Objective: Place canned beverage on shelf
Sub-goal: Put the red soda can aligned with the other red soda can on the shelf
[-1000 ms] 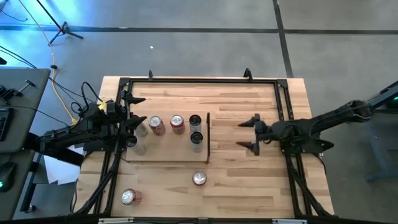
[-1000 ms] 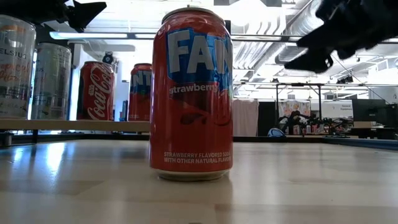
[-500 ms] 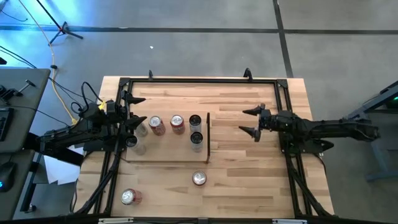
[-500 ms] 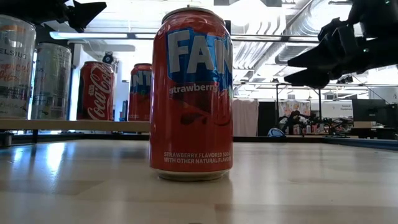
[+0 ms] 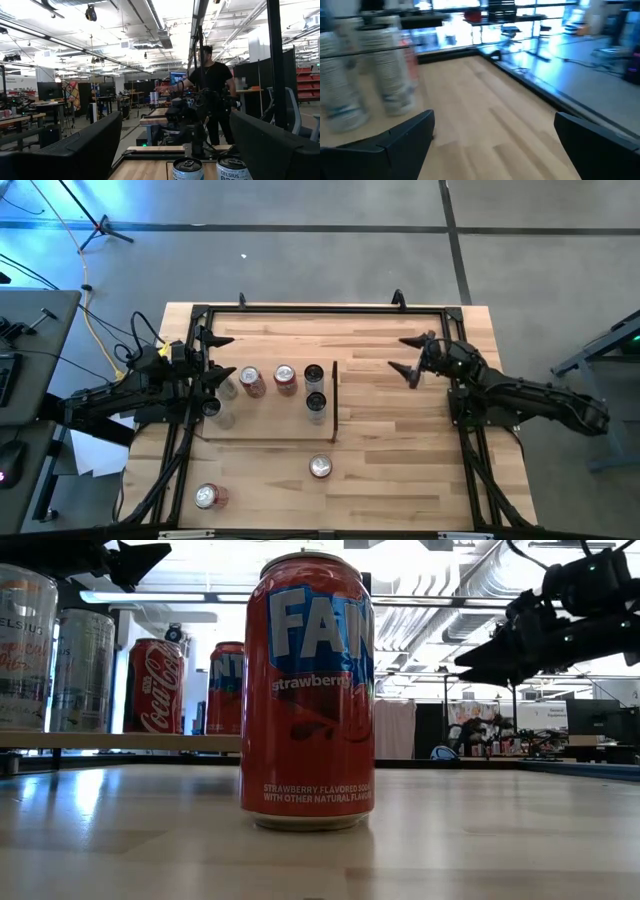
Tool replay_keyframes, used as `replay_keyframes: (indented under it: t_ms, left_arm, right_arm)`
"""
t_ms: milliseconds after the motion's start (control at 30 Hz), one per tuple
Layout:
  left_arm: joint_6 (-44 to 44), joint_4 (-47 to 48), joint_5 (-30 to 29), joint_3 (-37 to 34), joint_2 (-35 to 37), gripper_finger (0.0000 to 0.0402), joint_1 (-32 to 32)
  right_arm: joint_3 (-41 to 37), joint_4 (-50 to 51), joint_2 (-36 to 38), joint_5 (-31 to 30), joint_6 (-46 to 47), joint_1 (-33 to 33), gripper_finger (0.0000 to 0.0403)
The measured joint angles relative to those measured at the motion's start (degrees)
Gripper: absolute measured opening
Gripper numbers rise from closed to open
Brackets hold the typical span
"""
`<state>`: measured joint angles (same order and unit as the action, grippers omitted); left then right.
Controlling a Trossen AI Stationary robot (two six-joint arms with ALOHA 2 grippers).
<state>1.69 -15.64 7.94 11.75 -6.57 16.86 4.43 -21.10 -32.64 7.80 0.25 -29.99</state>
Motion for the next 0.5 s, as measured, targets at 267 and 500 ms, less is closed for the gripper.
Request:
replay_keyframes:
  t_ms: [267,500]
  left_arm:
    - [0.0,0.0,0.0,0.0,0.0,0.0346,0.0]
    - [0.0,0.0,0.0,0.0,0.0,0.0346,0.0]
  right_arm:
    - [0.0,1.4,0.0,-5.2,11.7,-0.8,0.0399]
    - [0.0,2.5,0.0,-5.2,18.5,-0.8,0.0399]
